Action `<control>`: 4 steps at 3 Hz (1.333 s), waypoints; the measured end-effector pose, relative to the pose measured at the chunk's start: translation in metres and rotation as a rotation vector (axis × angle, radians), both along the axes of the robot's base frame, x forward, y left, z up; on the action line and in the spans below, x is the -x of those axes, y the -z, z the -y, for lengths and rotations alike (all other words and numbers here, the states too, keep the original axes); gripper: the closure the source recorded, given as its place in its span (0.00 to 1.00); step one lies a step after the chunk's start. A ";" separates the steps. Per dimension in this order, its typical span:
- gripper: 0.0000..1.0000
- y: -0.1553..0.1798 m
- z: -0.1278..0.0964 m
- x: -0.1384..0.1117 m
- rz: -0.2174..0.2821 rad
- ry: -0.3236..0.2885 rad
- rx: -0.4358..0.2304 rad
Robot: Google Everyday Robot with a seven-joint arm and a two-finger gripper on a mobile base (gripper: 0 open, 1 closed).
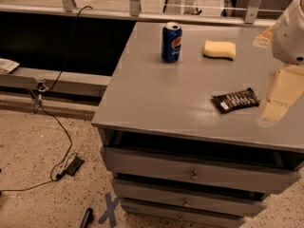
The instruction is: Pick rxbar chocolate
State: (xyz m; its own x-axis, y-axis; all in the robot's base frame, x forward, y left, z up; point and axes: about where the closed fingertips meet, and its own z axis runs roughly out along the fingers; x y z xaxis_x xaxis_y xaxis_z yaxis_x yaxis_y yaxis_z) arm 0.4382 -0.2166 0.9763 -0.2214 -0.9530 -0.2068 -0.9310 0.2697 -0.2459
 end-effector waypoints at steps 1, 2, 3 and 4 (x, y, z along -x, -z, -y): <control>0.00 0.000 0.000 0.000 0.000 0.000 0.000; 0.00 0.013 0.008 -0.015 0.018 -0.031 0.057; 0.00 0.048 0.032 -0.051 0.019 -0.083 0.116; 0.00 0.075 0.047 -0.086 -0.008 -0.171 0.147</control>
Offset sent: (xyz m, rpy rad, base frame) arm 0.0508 -0.0267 -0.0465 -0.1865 -0.0362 0.1034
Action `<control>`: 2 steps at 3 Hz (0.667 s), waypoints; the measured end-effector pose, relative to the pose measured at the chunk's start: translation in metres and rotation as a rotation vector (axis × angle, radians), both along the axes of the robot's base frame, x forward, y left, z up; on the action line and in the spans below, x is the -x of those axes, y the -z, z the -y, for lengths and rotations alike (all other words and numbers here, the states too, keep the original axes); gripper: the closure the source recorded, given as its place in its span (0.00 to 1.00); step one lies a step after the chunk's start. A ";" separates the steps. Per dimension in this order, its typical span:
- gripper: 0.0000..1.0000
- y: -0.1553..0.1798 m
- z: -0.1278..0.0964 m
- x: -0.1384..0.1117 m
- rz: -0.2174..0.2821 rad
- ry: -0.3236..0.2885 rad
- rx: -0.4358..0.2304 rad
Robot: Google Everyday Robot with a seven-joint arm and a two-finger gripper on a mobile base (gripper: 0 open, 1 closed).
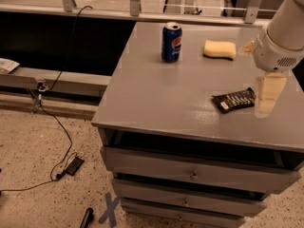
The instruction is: Pick rxbar chocolate
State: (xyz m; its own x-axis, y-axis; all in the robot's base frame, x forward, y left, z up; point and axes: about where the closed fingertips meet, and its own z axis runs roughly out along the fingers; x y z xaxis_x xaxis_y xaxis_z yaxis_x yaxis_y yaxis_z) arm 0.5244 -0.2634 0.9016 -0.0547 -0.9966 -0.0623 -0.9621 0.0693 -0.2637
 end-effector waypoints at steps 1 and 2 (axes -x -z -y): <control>0.00 0.027 -0.004 -0.012 -0.074 -0.120 0.004; 0.00 0.056 -0.009 -0.013 -0.149 -0.195 -0.015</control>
Offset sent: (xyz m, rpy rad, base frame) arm 0.0118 0.0108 -0.0877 0.0367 0.2441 0.2803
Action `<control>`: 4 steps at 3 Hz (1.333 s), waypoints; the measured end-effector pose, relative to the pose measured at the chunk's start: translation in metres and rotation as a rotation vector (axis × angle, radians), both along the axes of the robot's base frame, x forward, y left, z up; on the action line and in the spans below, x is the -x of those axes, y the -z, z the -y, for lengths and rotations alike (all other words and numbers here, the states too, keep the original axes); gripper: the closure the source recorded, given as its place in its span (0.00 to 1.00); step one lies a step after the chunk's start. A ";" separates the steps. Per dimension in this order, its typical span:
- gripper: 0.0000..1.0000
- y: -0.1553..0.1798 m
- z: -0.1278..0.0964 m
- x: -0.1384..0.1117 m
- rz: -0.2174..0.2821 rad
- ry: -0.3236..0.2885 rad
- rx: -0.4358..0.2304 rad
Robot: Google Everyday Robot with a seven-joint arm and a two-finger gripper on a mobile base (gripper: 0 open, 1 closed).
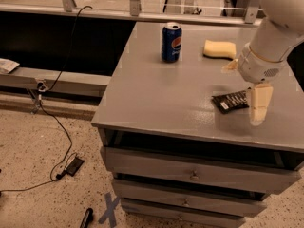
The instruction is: Pick rxbar chocolate
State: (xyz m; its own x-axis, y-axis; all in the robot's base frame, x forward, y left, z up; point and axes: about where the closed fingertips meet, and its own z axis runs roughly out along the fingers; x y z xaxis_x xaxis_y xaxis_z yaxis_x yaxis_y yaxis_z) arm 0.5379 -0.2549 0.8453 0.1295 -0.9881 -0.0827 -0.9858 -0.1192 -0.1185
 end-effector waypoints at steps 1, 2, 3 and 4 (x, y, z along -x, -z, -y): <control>0.19 0.018 -0.005 -0.001 -0.042 -0.038 -0.013; 0.42 0.027 -0.006 0.000 -0.064 -0.054 -0.011; 0.74 0.016 -0.006 0.000 -0.063 -0.055 -0.011; 0.96 0.013 -0.006 0.000 -0.063 -0.055 -0.011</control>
Offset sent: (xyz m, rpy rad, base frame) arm -0.0042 0.0066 -0.0395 0.0050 0.1082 0.0790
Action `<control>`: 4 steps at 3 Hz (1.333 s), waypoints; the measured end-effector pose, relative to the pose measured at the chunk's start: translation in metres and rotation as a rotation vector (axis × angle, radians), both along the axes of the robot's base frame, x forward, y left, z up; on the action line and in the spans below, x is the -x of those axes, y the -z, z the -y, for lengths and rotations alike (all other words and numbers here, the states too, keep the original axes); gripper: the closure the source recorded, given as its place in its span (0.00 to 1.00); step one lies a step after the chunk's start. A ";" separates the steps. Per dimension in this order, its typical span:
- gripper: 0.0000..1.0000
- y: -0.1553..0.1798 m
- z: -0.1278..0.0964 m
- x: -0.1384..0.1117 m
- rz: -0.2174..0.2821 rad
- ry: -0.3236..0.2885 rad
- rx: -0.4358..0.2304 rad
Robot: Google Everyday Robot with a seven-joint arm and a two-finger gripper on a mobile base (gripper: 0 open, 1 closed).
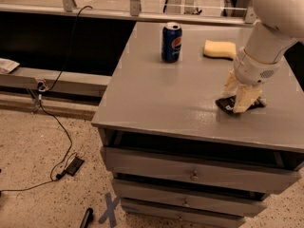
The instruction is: Pick rxbar chocolate
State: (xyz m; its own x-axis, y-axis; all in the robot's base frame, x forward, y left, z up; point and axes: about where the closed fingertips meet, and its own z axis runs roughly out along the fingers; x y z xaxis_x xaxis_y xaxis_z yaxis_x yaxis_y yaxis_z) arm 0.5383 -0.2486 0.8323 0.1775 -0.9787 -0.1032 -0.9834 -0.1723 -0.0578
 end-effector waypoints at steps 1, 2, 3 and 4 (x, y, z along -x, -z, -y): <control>1.00 -0.014 -0.003 0.008 0.042 -0.037 -0.035; 1.00 -0.049 0.004 0.017 0.115 -0.066 -0.043; 1.00 -0.069 0.009 0.023 0.160 -0.063 -0.058; 1.00 -0.069 0.009 0.023 0.160 -0.063 -0.058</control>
Offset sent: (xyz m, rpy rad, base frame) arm -0.0334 -0.0143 0.0981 0.0482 -0.1959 0.1013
